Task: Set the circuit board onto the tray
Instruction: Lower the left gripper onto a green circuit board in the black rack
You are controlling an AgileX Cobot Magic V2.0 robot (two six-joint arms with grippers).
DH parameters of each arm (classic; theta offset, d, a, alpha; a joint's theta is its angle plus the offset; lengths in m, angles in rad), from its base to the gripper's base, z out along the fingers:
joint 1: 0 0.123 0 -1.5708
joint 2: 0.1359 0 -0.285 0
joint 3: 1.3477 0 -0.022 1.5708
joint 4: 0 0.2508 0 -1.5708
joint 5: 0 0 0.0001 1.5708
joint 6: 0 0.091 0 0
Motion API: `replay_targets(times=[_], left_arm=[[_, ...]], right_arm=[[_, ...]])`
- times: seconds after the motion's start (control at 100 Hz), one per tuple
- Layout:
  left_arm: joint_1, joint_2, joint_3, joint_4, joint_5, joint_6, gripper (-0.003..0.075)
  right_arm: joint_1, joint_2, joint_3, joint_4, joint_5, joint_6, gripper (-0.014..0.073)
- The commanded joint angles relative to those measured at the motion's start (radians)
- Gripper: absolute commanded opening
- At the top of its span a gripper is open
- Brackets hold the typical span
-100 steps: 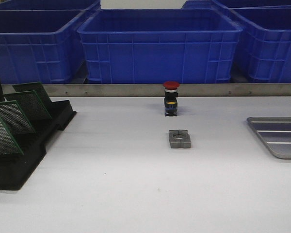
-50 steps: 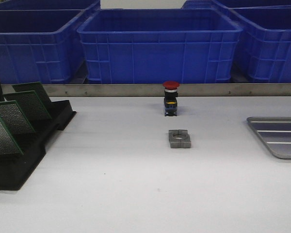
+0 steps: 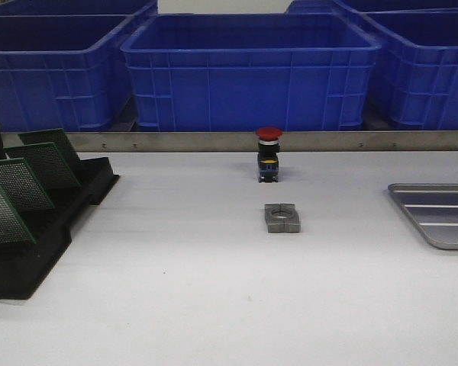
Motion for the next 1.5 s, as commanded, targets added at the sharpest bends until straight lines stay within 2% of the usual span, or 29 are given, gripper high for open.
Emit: replay_targets(times=[0.0,0.2,0.46,0.56,0.64,0.73,0.8,0.9,1.05,1.21,1.35,1.49], left_arm=[[-0.005,0.082,-0.116,-0.007,0.065,-0.012,-0.002],[-0.005,0.352,-0.31,0.009,0.29,-0.012,-0.002],[-0.005,0.694,-0.497,-0.007,0.456,-0.002,-0.0013],[-0.005,0.796,-0.548,-0.007,0.465,0.049,0.0073],[-0.005,0.863,-0.585,-0.019,0.469,0.098,0.0202],[-0.005,0.931,-0.613,-0.019,0.469,0.242,0.0328],[-0.005,0.977,-0.63,-0.024,0.493,0.388,0.0377],[-0.005,1.036,-0.644,-0.057,0.54,0.618,0.0379],[-0.005,1.09,-0.645,-0.195,0.577,1.054,0.0379],[-0.005,1.12,-0.645,-0.203,0.565,1.391,0.0379],[-0.005,1.14,-0.645,-0.2,0.559,1.515,0.0379],[-0.005,1.172,-0.643,-0.158,0.559,1.517,0.0379]], right_arm=[[0.0,-0.026,-0.012,-0.001,-0.079,-0.011,-0.0061],[0.0,-0.026,-0.012,-0.001,-0.079,-0.011,-0.0061],[0.0,-0.026,-0.012,-0.001,-0.079,-0.011,-0.0061],[0.0,-0.026,-0.012,-0.001,-0.079,-0.011,-0.0061],[0.0,-0.026,-0.012,-0.001,-0.079,-0.011,-0.0061],[0.0,-0.026,-0.012,-0.001,-0.079,-0.011,-0.0061],[0.0,-0.026,-0.012,-0.001,-0.079,-0.011,-0.0061],[0.0,-0.026,-0.012,-0.001,-0.079,-0.011,-0.0061],[0.0,-0.026,-0.012,-0.001,-0.079,-0.011,-0.0061],[0.0,-0.026,-0.012,-0.001,-0.079,-0.011,-0.0061],[0.0,-0.026,-0.012,-0.001,-0.079,-0.011,-0.0061],[0.0,-0.026,-0.012,-0.001,-0.079,-0.011,-0.0061]])
